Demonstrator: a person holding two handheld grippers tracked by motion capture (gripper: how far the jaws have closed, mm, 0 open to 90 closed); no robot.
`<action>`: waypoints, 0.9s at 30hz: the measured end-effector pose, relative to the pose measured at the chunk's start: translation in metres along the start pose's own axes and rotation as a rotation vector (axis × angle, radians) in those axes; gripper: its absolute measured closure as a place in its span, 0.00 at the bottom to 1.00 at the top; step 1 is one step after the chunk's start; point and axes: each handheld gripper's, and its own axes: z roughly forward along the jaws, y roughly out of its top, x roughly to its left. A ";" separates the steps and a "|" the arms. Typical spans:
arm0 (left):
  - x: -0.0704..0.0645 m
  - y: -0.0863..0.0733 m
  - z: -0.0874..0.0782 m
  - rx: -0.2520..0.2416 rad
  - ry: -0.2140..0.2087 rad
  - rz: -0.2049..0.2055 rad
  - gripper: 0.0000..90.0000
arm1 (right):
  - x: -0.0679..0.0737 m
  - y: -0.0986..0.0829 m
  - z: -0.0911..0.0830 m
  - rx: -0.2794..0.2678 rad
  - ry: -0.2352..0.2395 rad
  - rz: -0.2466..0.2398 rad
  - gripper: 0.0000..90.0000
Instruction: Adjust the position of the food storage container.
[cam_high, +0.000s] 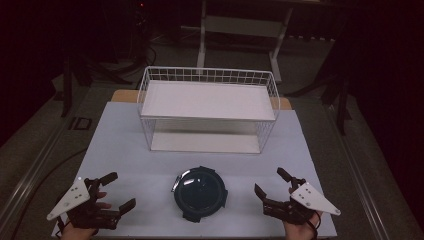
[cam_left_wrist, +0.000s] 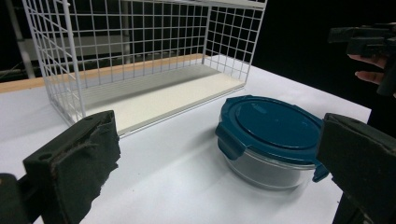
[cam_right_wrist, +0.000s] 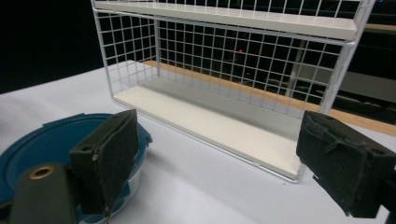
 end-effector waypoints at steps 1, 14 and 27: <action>0.000 0.000 0.000 0.000 0.000 0.000 0.00 | 0.000 0.000 0.000 0.000 0.000 0.000 0.14; 0.000 0.002 -0.001 -0.021 -0.013 -0.004 0.00 | 0.010 0.025 -0.007 0.013 0.048 0.013 0.12; 0.000 0.001 0.001 -0.017 -0.019 0.001 0.00 | 0.019 0.039 0.008 0.106 0.162 -0.008 0.23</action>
